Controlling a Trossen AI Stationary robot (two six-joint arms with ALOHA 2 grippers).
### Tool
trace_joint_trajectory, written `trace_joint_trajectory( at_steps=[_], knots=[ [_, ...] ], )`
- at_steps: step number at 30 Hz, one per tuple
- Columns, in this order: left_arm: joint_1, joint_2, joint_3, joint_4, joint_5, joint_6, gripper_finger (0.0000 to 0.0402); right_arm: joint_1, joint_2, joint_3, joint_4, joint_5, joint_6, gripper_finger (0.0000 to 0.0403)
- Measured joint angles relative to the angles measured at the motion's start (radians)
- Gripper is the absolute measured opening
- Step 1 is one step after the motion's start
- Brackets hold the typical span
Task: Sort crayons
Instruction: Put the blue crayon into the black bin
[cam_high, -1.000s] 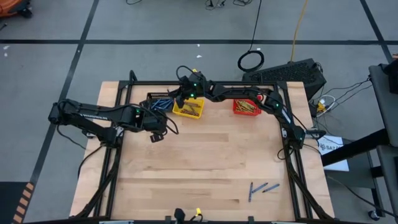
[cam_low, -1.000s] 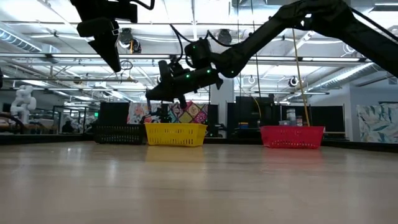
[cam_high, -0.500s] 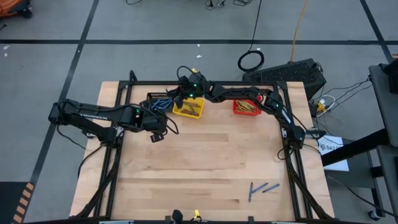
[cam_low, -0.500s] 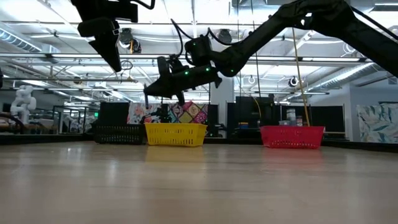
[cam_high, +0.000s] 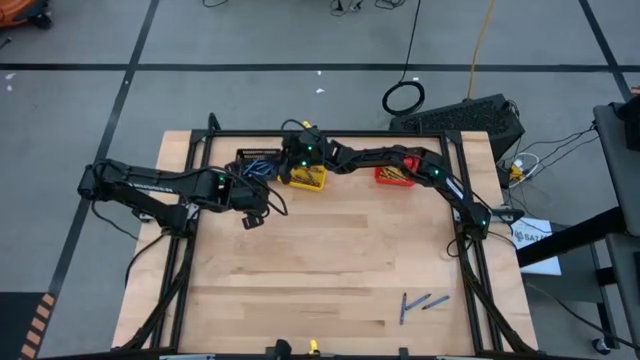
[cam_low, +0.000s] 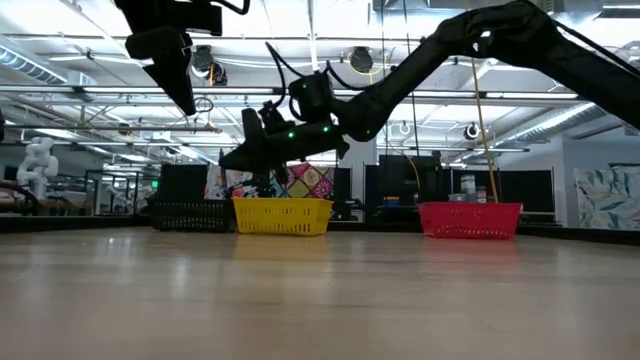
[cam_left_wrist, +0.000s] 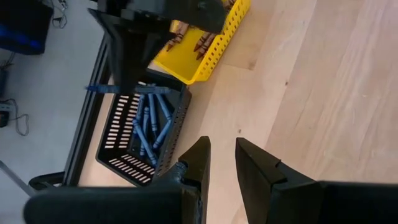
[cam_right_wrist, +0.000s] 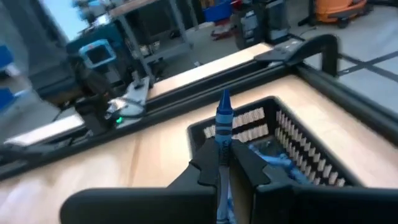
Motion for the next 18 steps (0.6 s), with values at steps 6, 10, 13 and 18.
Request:
trace_joint_trajectory(
  at_steps=[6,10,13,18],
  knots=[
    [0.0,0.0,0.0,0.0,0.006,0.001,0.007,-0.01,0.004,0.012,0.0,0.017,0.031,0.0],
    [0.0,0.0,0.0,0.0,0.008,0.002,0.007,-0.008,0.004,0.012,-0.025,0.013,0.023,0.0],
    [0.001,0.0,0.0,0.0,0.008,0.002,0.007,-0.008,0.004,0.012,-0.068,0.013,0.009,0.0],
    [0.001,0.0,0.0,0.0,0.008,0.002,0.007,-0.009,0.003,0.012,-0.064,0.014,0.006,0.0006]
  ],
)
